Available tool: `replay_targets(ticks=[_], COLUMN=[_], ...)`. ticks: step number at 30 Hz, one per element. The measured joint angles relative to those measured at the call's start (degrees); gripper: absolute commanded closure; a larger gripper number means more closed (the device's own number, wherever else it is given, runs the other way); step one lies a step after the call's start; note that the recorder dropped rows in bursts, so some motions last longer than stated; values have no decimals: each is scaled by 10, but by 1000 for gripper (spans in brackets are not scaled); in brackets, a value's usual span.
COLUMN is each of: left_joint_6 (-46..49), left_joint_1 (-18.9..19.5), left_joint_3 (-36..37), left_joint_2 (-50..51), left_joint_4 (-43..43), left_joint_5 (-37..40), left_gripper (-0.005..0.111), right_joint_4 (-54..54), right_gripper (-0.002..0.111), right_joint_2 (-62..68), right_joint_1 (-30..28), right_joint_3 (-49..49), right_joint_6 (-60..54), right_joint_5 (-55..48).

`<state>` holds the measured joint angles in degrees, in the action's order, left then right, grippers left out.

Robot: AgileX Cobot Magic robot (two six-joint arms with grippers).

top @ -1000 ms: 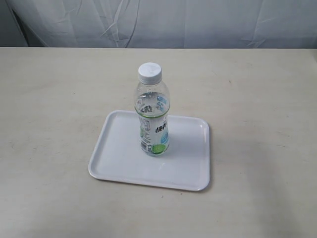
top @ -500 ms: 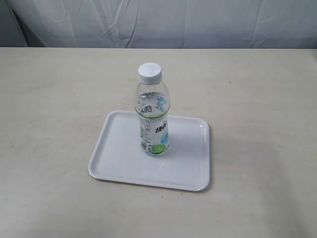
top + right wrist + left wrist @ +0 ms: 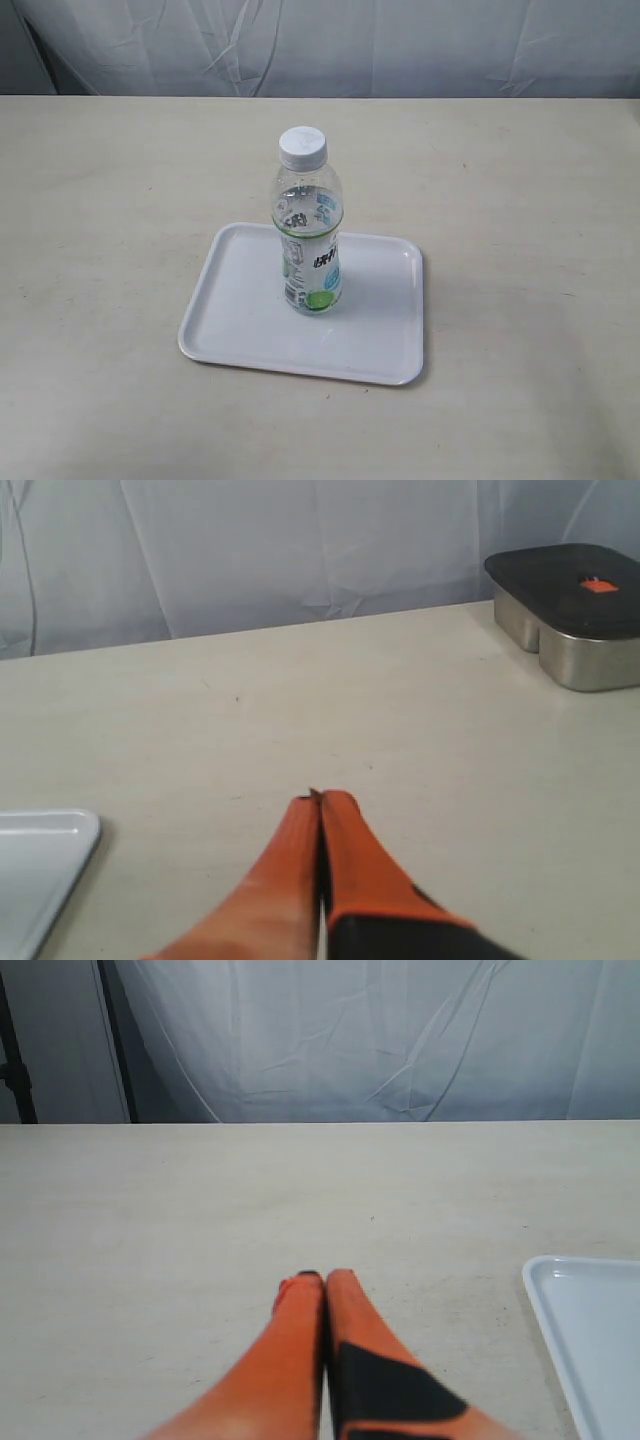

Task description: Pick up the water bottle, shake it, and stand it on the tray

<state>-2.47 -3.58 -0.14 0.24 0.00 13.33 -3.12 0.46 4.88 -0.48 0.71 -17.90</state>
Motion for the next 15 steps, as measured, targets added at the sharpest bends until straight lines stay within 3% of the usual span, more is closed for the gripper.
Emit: replay_targets(ticks=[15], left_joint_6=[0], left_joint_1=[0], left_joint_3=[0], left_joint_2=[0], left_joint_4=[0], left_joint_5=[0], left_gripper=[106], right_joint_4=[0], right_gripper=[109], right_joint_2=[0], right_joint_1=[0], right_joint_3=[2], right_joint_6=[-22], right_joint_5=[-20])
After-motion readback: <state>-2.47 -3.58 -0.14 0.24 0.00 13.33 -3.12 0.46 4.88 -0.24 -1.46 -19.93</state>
